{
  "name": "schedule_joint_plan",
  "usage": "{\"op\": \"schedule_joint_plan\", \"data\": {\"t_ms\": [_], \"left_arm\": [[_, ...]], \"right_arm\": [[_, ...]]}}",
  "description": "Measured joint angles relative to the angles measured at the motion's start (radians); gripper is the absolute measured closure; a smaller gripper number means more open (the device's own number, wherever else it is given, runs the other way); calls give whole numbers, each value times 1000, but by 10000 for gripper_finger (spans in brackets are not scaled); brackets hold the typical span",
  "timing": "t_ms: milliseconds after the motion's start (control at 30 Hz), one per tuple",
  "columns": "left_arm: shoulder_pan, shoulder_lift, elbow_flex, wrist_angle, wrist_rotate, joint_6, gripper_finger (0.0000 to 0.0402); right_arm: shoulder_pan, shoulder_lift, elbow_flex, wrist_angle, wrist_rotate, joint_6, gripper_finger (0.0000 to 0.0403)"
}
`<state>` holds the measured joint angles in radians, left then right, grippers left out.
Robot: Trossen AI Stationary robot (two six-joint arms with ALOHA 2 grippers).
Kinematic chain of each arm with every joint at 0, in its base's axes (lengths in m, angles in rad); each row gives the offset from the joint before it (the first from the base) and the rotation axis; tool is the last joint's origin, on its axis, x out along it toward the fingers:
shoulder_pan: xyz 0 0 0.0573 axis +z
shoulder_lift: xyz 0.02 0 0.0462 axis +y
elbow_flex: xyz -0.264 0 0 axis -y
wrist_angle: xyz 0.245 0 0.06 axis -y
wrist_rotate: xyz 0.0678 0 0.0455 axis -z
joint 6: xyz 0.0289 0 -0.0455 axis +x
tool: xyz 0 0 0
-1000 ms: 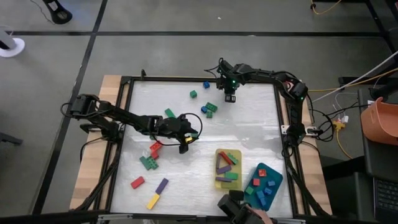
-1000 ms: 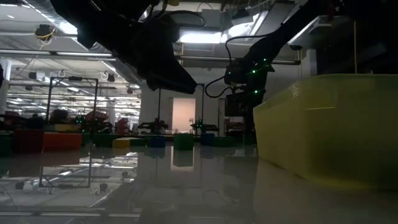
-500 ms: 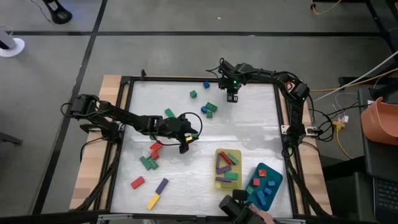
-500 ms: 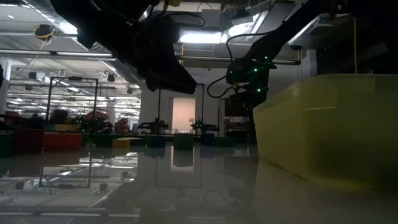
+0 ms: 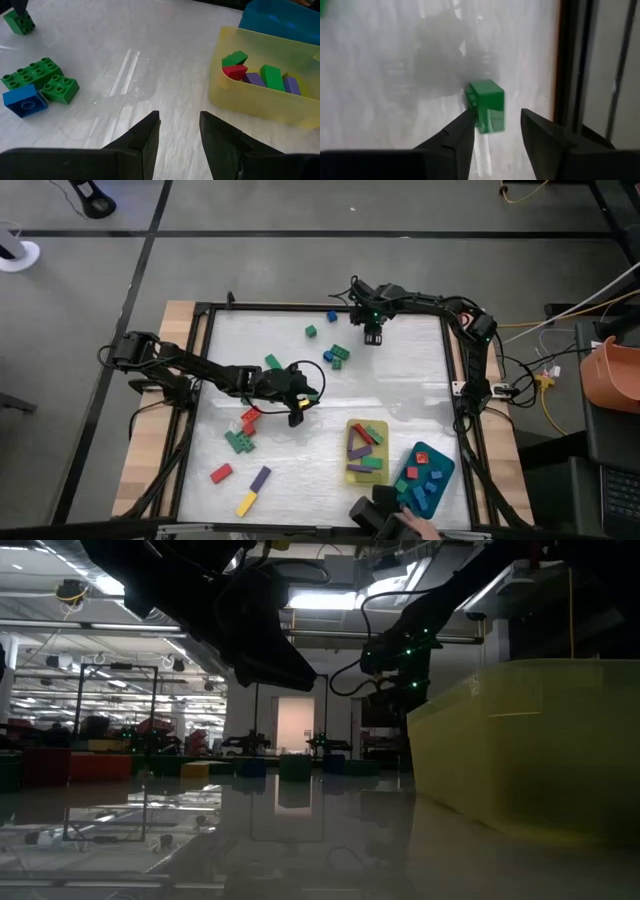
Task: Sort blocks by size
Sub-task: Put the small green game piece into the blue bin
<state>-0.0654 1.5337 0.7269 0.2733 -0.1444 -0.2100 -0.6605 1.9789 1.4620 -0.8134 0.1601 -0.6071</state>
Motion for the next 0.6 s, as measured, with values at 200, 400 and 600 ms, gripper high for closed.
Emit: {"op": "schedule_joint_plan", "data": {"t_ms": [200,400,600], "left_arm": [[0,0,0,0,0,0,273],[0,0,0,-1,0,0,273],[0,0,0,-1,0,0,273]], "right_arm": [[-23,5,0,5,-65,-3,240],[-44,36,3,10,-92,-3,248],[-45,51,4,9,-49,-6,252]]}}
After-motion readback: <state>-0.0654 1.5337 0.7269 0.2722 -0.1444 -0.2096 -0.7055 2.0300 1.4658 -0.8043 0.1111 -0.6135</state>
